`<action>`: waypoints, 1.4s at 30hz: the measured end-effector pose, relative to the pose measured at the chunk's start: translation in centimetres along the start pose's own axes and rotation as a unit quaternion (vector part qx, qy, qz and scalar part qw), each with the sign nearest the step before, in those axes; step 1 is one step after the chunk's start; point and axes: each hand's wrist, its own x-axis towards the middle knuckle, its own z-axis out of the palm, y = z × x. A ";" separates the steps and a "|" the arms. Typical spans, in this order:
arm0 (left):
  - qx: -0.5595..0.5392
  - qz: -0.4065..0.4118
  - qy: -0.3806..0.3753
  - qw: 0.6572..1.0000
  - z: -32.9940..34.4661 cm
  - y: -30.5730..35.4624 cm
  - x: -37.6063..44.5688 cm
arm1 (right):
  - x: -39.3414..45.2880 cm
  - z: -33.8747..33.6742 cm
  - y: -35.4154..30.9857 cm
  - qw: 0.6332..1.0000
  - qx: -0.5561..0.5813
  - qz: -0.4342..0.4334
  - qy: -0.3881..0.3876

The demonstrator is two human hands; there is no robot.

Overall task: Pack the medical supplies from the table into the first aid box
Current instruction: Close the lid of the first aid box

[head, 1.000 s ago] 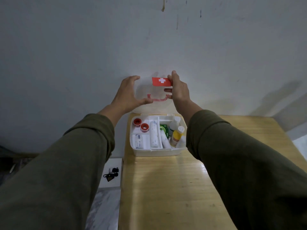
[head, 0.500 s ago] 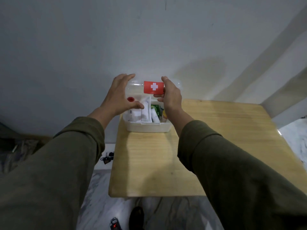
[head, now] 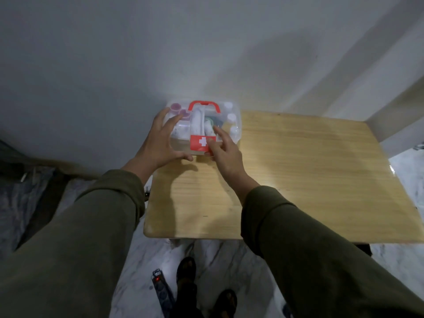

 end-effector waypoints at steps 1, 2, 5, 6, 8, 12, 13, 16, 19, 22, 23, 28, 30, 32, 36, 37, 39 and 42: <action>0.006 0.002 0.002 1.000 0.1 0.0 0.0 | -0.1 -0.2 0.1 0.999 -0.034 -0.022 -0.001; 0.010 0.007 0.006 1.000 0.1 0.0 0.0 | 0.0 -0.3 0.1 0.996 -0.080 -0.050 0.002; 0.046 0.025 0.012 0.999 0.1 -0.5 0.4 | 0.5 -0.5 0.6 0.961 -0.246 -0.121 0.026; 0.067 0.025 0.007 0.997 0.2 -0.7 0.6 | 0.8 -0.5 0.7 0.946 -0.296 -0.127 0.038; 0.094 0.020 -0.007 0.995 0.4 -1.2 1.0 | 1.1 -0.6 0.8 0.910 -0.379 -0.149 0.076; 0.078 0.025 -0.016 0.997 0.4 -1.5 2.1 | 2.3 -0.9 0.7 0.832 -0.502 -0.204 0.121; 0.073 0.022 -0.014 0.997 0.4 -1.5 2.4 | 2.8 -0.9 0.7 0.824 -0.516 -0.203 0.112; 0.070 0.014 -0.013 0.997 0.4 -1.6 3.1 | 3.8 -0.6 0.8 0.825 -0.530 -0.182 0.067; 0.103 0.046 -0.021 0.993 0.5 -2.1 3.5 | 4.5 -0.4 0.9 0.830 -0.527 -0.172 0.051; 0.124 0.057 -0.033 0.990 0.6 -2.7 4.0 | 5.2 -0.3 0.7 0.831 -0.525 -0.173 0.050; 0.125 0.058 -0.034 0.990 0.6 -2.8 4.3 | 5.5 -0.2 0.6 0.831 -0.526 -0.173 0.049; 0.125 0.054 -0.040 0.990 0.5 -3.0 6.3 | 7.4 0.0 0.0 0.839 -0.517 -0.165 0.042; 0.130 0.058 -0.035 0.989 0.5 -3.2 7.1 | 8.3 0.0 -0.2 0.843 -0.512 -0.161 0.037; 0.133 0.061 -0.033 0.989 0.5 -3.4 7.9 | 9.3 0.0 -0.5 0.846 -0.509 -0.153 0.028; 0.136 0.057 -0.036 0.988 0.4 -3.5 9.0 | 10.6 0.0 -0.7 0.848 -0.508 -0.148 0.015; 0.141 0.058 -0.035 0.988 0.4 -3.5 9.2 | 10.9 -0.1 -0.7 0.848 -0.509 -0.147 0.013; 0.146 0.056 -0.038 0.987 0.4 -3.5 9.7 | 11.4 -0.1 -0.8 0.848 -0.510 -0.143 0.010; 0.146 0.045 -0.043 0.987 0.2 -3.3 10.4 | 12.0 -0.1 -1.0 0.848 -0.511 -0.140 0.002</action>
